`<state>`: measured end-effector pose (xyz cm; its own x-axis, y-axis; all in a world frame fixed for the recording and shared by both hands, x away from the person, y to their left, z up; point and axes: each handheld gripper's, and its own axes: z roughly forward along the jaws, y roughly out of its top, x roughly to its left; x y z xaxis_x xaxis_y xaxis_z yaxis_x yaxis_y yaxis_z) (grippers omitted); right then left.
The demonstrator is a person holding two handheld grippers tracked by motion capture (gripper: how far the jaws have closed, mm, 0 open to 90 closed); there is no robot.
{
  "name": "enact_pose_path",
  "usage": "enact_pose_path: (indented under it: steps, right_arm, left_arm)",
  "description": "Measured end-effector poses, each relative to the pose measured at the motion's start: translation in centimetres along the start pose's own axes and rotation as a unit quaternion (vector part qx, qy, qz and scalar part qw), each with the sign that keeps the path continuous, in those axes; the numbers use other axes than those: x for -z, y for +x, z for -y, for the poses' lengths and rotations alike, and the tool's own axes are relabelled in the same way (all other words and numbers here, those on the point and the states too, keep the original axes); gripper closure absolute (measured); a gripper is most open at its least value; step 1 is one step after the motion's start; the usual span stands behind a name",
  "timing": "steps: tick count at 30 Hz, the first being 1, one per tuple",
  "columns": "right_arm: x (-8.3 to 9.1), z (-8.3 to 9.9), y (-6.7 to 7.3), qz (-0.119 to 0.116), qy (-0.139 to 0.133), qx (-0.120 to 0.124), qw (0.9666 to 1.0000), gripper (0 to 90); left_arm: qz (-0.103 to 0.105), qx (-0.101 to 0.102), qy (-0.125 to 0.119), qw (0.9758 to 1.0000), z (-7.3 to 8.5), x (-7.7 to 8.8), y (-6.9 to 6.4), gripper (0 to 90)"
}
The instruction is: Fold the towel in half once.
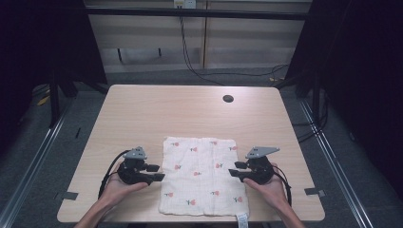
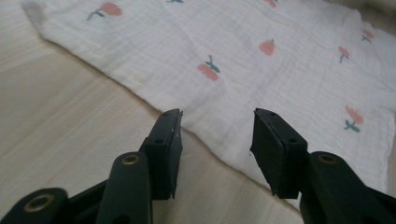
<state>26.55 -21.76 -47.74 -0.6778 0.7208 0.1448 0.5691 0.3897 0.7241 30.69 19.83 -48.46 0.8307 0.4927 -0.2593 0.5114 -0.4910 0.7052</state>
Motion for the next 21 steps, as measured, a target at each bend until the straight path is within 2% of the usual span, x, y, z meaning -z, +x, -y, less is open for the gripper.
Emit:
enact_pose_path:
  steps: [4,8,11,14,18,21]
  right_arm:
    - [-0.1,-0.7,-0.7,-0.006,0.000,-0.001,1.0000,51.1]
    - [0.1,-1.3,-1.5,-0.014,-0.012,-0.013,0.9997,49.2]
    - [0.4,-1.8,-1.9,-0.011,-0.022,-0.014,0.9996,45.8]
    - [0.7,-2.5,-2.1,-0.004,-0.027,-0.007,0.9996,47.8]
    - [0.4,-3.9,-2.8,-0.011,-0.024,0.006,0.9996,47.6]
    - [0.2,-4.8,-3.8,-0.013,-0.025,0.000,0.9996,47.8]
  left_arm:
    - [-0.012,0.010,-0.014,0.9998,-0.7,0.6,0.7,48.0]
    - [-0.013,0.016,-0.024,0.9995,-1.2,0.8,1.4,46.9]
    - [-0.014,0.012,-0.012,0.9997,-1.9,0.6,2.1,45.4]
    - [-0.026,0.020,-0.020,0.9992,-2.8,0.5,2.8,48.4]
    - [-0.033,0.006,-0.015,0.9993,-3.8,0.2,3.6,51.7]
    - [-0.037,0.008,-0.018,0.9991,-4.2,0.1,4.1,54.0]
